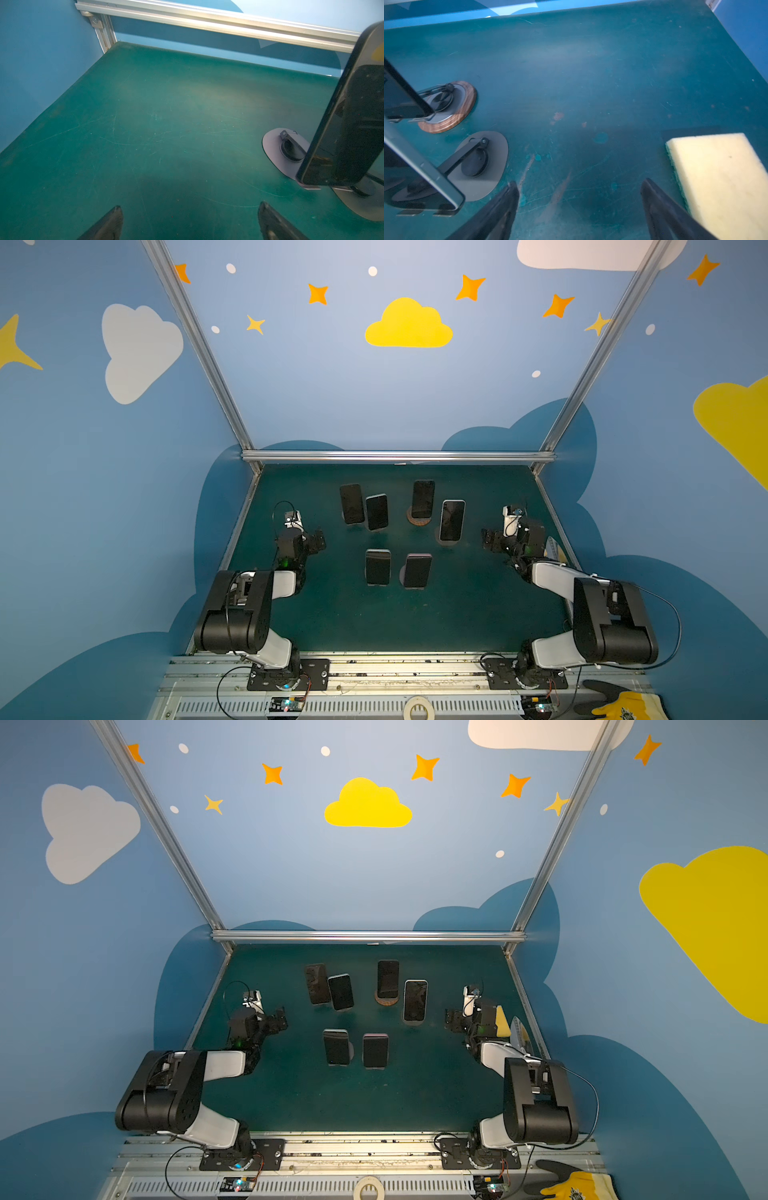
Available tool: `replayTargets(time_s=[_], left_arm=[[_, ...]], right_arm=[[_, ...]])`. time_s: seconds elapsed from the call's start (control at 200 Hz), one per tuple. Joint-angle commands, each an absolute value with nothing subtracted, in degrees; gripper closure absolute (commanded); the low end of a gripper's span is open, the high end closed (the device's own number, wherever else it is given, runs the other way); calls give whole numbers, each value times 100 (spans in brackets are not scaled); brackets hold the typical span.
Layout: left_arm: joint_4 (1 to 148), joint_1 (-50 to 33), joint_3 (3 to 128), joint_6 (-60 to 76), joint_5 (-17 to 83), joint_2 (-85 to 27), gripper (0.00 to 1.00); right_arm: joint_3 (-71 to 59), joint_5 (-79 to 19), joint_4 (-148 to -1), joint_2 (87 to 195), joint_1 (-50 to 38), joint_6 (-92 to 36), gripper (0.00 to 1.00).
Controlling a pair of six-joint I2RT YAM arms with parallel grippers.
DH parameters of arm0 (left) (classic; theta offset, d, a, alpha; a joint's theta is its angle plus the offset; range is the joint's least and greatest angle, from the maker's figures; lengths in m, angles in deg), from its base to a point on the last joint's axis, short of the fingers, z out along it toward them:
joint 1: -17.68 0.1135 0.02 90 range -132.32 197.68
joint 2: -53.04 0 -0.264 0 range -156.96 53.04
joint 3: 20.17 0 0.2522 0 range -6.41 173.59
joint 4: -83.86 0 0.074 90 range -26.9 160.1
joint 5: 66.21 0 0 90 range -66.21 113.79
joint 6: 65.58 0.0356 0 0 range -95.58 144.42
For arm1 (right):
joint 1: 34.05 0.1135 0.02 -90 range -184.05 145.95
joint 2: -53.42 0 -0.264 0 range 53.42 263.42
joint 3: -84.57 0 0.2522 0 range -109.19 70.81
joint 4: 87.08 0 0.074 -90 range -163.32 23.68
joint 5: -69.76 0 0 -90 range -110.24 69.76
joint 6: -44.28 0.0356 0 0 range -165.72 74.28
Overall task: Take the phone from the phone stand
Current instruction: 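Raise both arms and swing the grippers toward the phone stands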
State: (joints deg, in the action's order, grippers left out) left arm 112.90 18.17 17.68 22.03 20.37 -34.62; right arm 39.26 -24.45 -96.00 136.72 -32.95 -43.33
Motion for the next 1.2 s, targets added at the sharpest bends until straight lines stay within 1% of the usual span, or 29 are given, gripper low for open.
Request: replayTargets(time_s=[0.0, 0.19, 0.29, 0.335, 0.39, 0.431, 0.526, 0.581, 0.621, 0.636, 0.671, 0.721, 0.791, 0.831, 0.866, 0.911, 0.971, 1.006, 1.051, 1.111, 1.191], left_arm=[[11228, 1845, 1795, 2188, 2080, -3415, 0], [11219, 1841, 1802, 2187, 2080, -3424, 0], [11227, 1844, 1790, 2196, 2080, -3413, 0], [11145, 1844, 1838, 2196, 2112, -3396, 0], [10727, 1839, 2009, 2235, 2231, -3185, 0], [10040, 1838, 2258, 2345, 2352, -2916, 0], [9069, 1836, 2733, 2275, 2117, -2286, 0], [8661, 1811, 2938, 2207, 2096, -1816, 0], [8230, 1757, 3170, 2074, 1901, -1511, 0], [7994, 1703, 3297, 1986, 1753, -1376, 0], [7448, 1581, 3620, 1721, 1324, -1095, 0], [6665, 1413, 4121, 1217, 769, -765, 0], [5859, 1319, 4653, 297, 417, -374, 0], [5417, 1328, 4810, -548, 205, -141, 0], [4944, 1339, 4851, -1428, -113, 94, 0], [4417, 1410, 4751, -2373, -369, 443, 0], [4737, 1649, 4248, -2423, 165, 1052, 0], [5194, 1795, 3807, -2419, 644, 1444, 0], [5401, 1979, 3438, -2647, 1151, 1907, 0], [5431, 2132, 3209, -2720, 1677, 2332, 0], [5058, 2149, 3217, -2667, 1913, 2604, 0]], right_arm=[[3864, -2282, -9508, 13674, -3325, -4187, 8], [3882, -2263, -9543, 13657, -3321, -4185, 8], [3897, -1856, -9524, 13586, -3340, -4020, 8], [3842, -1470, -9357, 13463, -3329, -3876, 8], [3691, -1202, -8917, 13235, -3364, -3680, 8], [3574, -1119, -8582, 13054, -3386, -3609, 8], [3261, -1174, -7790, 12486, -3361, -3707, 8], [2978, -1021, -7432, 12092, -3331, -3653, 8], [2828, -908, -7219, 11779, -3331, -3623, 8], [2775, -847, -7157, 11659, -3330, -3559, 8], [2682, -609, -7061, 11393, -3330, -2808, 8], [2595, -588, -7020, 11037, -3343, -2446, 8], [2379, -604, -6245, 10589, -3406, -1089, 8], [2346, -556, -5744, 10370, -3449, -409, 8], [2516, -821, -5954, 10205, -3542, -368, 6], [2835, -1524, -6490, 10054, -3711, -474, 7], [2910, -2137, -6532, 10047, -3816, -459, 10], [2811, -2446, -6410, 10120, -3822, -671, 10], [2636, -2770, -6098, 10235, -3817, -888, 10], [2458, -3032, -5743, 10302, -3801, -1070, 10], [2444, -3042, -5545, 10245, -3722, -1158, 12]])
